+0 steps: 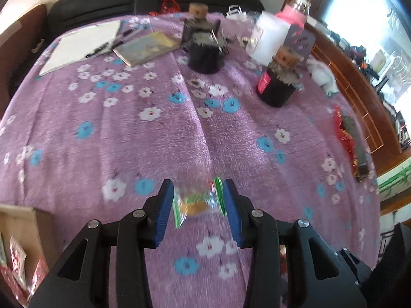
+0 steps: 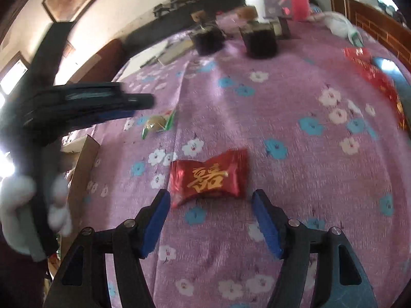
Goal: Organize snacks
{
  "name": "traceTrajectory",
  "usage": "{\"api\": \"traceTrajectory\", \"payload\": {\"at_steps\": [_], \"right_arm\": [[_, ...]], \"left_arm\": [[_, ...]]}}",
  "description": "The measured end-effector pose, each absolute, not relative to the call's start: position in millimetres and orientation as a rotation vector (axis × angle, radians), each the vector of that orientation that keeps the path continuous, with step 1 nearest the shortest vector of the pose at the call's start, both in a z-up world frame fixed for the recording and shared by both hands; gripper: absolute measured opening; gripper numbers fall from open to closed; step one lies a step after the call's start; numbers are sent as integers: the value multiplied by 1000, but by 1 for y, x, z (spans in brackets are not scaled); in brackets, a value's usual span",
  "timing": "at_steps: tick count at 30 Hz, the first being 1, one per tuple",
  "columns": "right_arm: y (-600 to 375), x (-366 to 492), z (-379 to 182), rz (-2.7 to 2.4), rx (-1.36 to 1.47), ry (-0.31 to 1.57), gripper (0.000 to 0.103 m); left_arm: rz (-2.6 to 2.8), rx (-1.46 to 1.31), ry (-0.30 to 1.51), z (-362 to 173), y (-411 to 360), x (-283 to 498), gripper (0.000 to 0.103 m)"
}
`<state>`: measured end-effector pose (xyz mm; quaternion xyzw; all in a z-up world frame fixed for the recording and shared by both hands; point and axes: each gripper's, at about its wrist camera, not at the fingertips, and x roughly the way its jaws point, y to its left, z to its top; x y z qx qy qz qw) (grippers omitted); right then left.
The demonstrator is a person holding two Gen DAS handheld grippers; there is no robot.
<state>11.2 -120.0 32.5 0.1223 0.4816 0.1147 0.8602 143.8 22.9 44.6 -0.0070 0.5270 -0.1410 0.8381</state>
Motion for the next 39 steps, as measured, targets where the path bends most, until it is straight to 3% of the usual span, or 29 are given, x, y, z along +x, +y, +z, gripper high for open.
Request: {"api": "traceTrajectory", "payload": {"at_steps": [8,16,28,39], "right_arm": [[-119,13,32,230,231,967,68],[-150,15,44,114,267,891,68],[-144,17,37,168,265,941,68],[-110,26,34,86,230,1046,69]], "left_arm": [[-360,89,1135,29,9,143,37],[-550,91,1266,32,9,98,37],[-469,-46,1130,61,49,66,37],[-394,-159,1140,58,56,66,37]]}}
